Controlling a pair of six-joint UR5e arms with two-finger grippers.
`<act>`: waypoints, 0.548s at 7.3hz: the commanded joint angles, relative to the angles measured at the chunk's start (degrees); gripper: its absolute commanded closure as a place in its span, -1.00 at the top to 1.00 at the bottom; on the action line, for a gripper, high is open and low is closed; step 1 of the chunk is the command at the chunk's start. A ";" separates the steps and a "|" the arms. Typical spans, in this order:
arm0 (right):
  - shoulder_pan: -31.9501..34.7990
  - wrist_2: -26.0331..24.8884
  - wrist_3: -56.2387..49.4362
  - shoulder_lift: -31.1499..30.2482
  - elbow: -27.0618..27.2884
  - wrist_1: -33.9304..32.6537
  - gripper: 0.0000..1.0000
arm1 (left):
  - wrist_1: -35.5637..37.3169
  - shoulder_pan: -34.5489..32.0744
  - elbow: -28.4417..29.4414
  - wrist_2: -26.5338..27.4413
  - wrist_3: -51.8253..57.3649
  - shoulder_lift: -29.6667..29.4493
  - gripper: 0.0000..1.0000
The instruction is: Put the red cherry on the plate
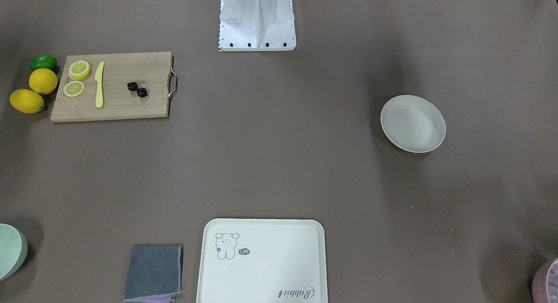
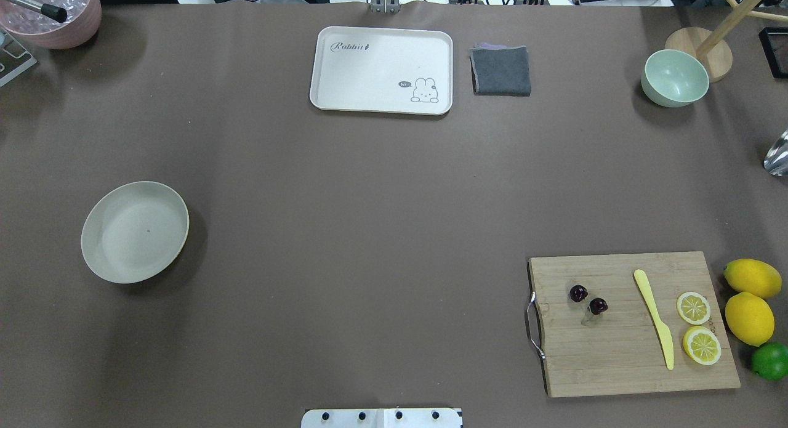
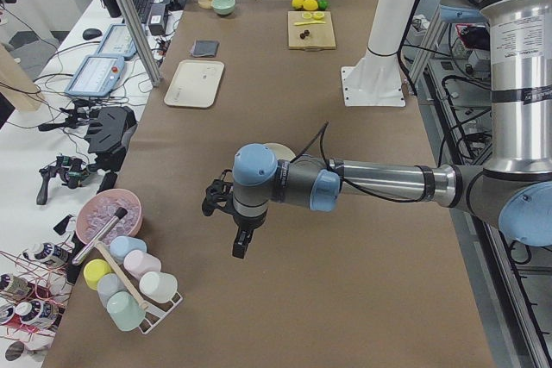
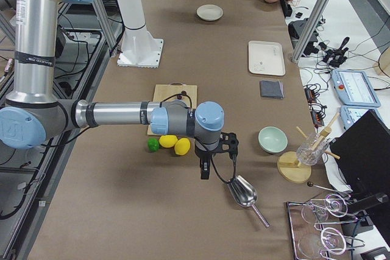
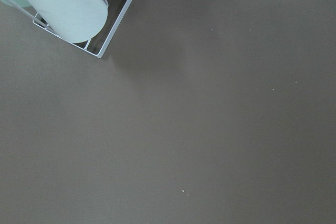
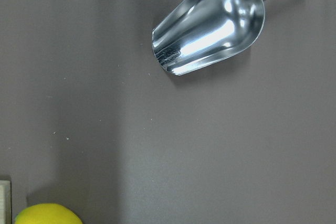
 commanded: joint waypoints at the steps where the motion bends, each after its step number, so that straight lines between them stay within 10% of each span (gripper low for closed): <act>1: 0.00 0.04 0.75 0.08 0.21 0.09 1.00 | -0.09 -0.18 -0.28 -0.34 0.14 0.16 0.96; 4: 0.00 0.13 0.75 0.00 0.12 0.00 1.00 | -0.09 -0.27 -1.34 -0.43 0.14 1.30 0.96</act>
